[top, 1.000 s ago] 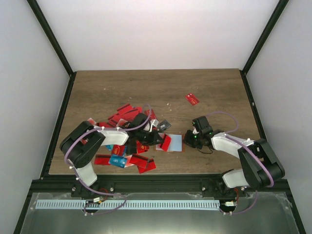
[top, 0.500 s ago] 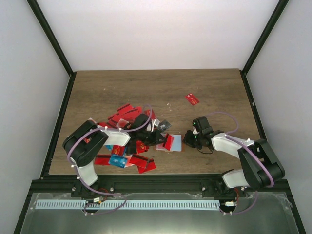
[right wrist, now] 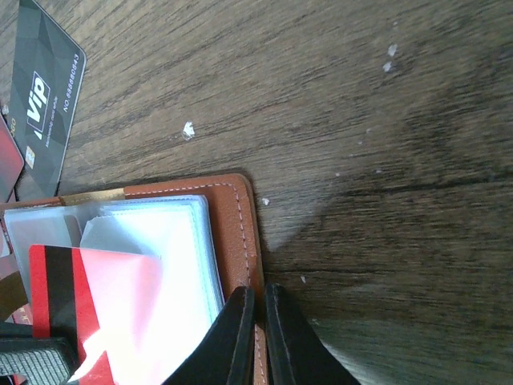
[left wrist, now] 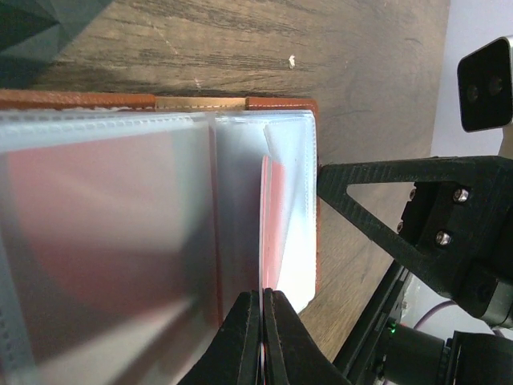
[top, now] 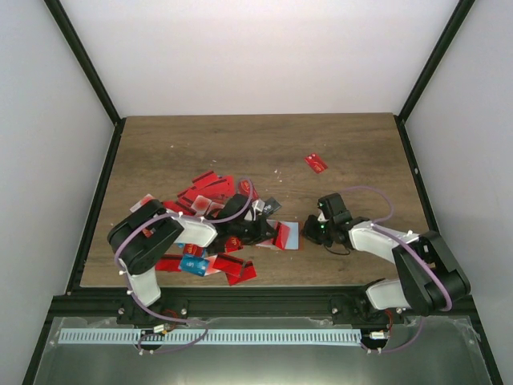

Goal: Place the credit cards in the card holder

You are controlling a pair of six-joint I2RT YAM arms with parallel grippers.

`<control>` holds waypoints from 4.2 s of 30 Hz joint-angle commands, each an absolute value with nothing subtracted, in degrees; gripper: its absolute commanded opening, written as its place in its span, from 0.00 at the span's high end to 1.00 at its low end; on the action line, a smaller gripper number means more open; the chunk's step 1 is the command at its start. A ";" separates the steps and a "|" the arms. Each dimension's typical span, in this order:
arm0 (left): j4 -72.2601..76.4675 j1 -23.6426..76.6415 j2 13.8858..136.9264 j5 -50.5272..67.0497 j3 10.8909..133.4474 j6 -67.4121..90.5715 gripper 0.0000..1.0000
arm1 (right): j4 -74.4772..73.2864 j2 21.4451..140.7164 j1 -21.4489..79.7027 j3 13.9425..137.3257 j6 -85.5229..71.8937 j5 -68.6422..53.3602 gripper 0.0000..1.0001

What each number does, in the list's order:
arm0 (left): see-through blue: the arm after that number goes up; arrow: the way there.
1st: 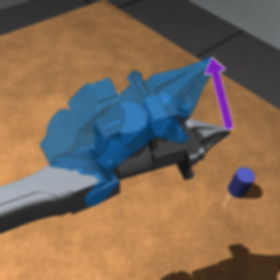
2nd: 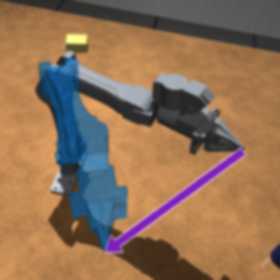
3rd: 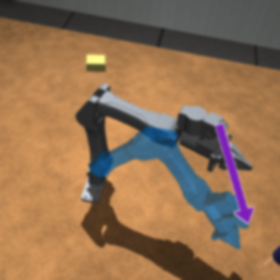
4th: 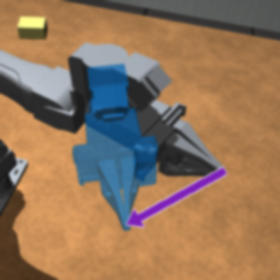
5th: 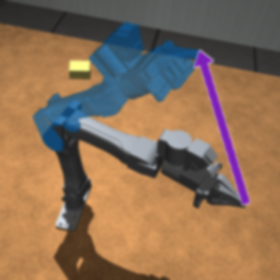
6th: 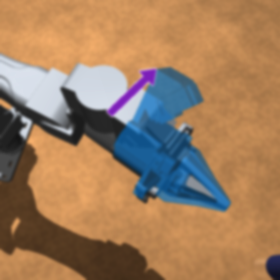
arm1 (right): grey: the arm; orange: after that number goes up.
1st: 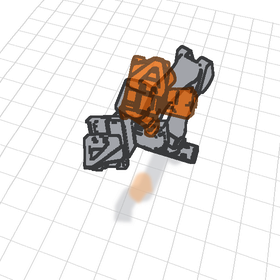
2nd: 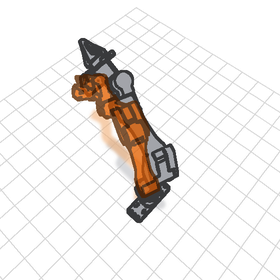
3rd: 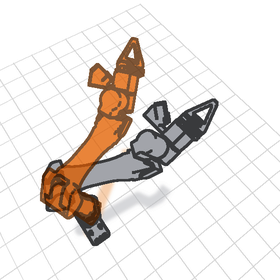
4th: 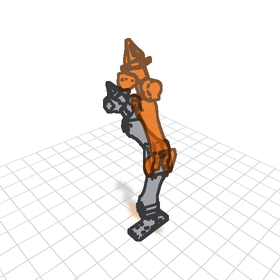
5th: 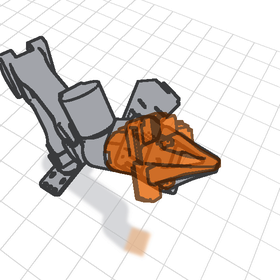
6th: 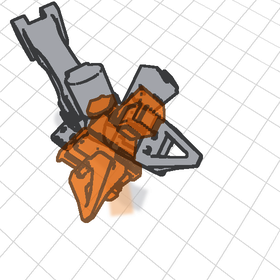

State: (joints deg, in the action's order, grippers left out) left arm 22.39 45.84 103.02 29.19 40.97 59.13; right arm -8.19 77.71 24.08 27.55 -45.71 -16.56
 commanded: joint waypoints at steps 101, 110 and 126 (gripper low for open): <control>-25.16 63.89 95.59 -22.22 52.64 48.34 0.57 | -13.33 65.51 23.91 19.05 -43.83 -19.60 0.55; -24.76 63.99 97.18 -23.44 52.67 48.17 0.86 | -6.51 68.43 23.91 17.49 -41.93 -30.00 0.55; -20.17 63.99 99.34 -20.31 52.21 47.82 0.96 | -4.10 61.33 23.96 18.26 -44.29 -37.26 0.62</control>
State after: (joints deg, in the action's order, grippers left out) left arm -23.24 63.68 97.62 -22.90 51.75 47.97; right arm -5.10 64.42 23.81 17.78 -43.00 -33.06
